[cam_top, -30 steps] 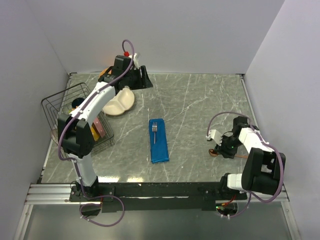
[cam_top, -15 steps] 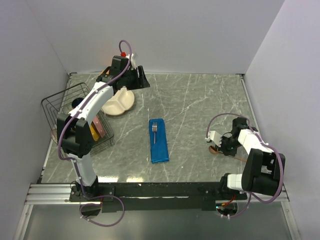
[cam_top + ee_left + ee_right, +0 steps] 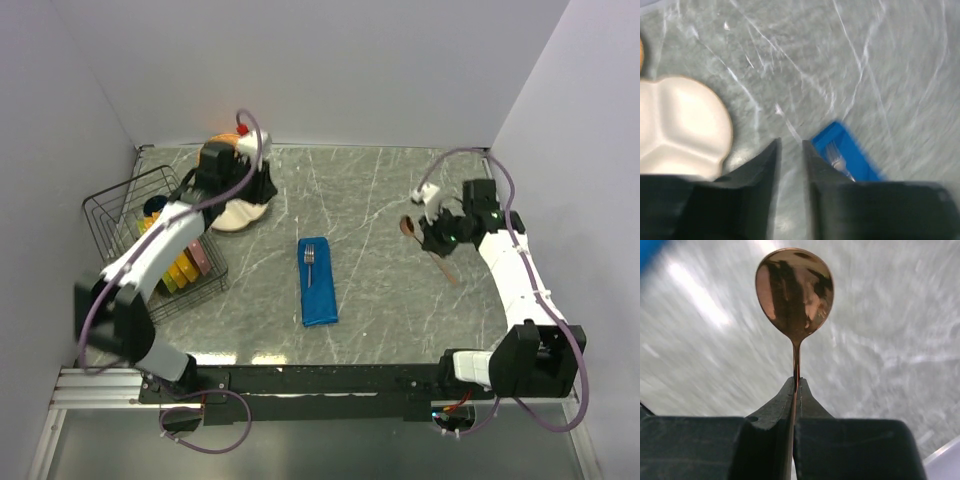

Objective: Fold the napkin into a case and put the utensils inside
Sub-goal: Insert the spoon into the folded napkin.

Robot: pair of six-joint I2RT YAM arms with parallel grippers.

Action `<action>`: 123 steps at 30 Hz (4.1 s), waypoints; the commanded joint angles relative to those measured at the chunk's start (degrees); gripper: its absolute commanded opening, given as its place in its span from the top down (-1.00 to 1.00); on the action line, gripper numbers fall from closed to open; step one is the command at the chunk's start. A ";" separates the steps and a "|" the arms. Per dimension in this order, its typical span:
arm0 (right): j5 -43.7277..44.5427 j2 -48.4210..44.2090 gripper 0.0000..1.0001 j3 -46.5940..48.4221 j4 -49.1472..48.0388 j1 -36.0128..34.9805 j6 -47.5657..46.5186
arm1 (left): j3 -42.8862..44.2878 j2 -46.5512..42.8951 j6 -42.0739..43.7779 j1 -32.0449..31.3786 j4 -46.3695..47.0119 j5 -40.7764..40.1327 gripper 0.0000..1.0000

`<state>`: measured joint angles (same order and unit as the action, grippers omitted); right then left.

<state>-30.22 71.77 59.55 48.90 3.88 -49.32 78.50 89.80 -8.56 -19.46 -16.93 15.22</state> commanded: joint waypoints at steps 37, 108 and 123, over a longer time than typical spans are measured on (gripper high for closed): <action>30.30 31.32 1.00 19.81 -34.05 -39.56 78.24 | -60.57 -17.82 54.88 -43.99 41.80 5.25 0.98; 30.92 33.79 1.00 14.98 -24.47 -44.92 79.73 | -52.66 0.11 47.32 -43.99 50.06 -1.25 0.99; 28.37 33.00 1.00 12.17 -23.51 -45.54 80.96 | -52.39 1.26 47.05 -43.99 50.41 -2.39 0.99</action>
<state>-1.21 108.14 72.53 24.95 -40.75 30.65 25.43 90.28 39.51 -63.26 33.28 13.56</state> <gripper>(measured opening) 0.015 0.015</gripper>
